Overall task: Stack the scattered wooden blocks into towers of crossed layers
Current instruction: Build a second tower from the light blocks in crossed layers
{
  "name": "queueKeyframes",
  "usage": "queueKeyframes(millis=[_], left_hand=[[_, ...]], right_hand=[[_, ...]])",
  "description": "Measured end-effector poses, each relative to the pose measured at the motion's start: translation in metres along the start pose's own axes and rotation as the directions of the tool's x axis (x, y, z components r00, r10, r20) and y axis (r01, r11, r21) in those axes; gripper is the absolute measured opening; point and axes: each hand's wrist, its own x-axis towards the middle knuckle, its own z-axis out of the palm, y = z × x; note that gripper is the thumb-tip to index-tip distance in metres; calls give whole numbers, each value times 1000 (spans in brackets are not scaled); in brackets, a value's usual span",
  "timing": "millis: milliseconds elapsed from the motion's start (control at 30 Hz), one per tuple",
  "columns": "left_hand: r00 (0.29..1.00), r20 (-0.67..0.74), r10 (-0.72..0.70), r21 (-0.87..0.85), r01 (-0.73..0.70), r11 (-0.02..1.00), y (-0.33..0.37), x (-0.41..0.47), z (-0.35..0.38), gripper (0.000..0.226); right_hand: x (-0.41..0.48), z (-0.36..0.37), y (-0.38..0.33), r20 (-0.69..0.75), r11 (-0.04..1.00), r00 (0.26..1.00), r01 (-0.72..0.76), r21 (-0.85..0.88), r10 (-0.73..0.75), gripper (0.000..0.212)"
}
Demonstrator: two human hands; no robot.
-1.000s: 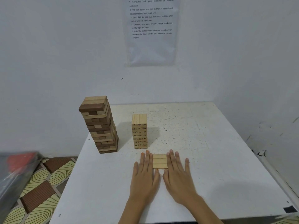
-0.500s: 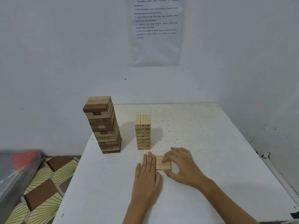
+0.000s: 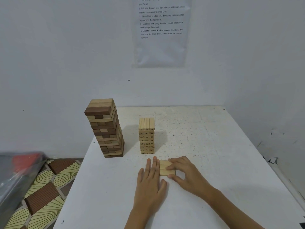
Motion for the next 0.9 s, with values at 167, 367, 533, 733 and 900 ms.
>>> queueKeyframes(millis=[167, 367, 533, 733, 900], left_hand=[[1000, 17, -20, -6, 20, 1000, 3, -1, -3, 76], [1000, 14, -8, -27, 9, 1000, 3, -1, -5, 70], [999, -35, -14, -42, 12, 999, 3, 0, -1, 67], [993, -101, -60, -236, 35, 971, 0, 2, -4, 60], [972, -181, -150, -688, -16, 726, 20, -6, -35, 53]], right_hand=[[-6, 10, -4, -19, 1000, 1000, -7, -15, 6, 30], [4, -1, -5, 32, 1000, 999, -6, -16, 7, 29], [14, -10, -11, 45, 1000, 999, 16, -11, -16, 25], [16, -17, -32, -82, 990, 996, -16, 138, 28, 39], [31, -39, -65, -127, 986, 989, 90, 140, -73, 43]])
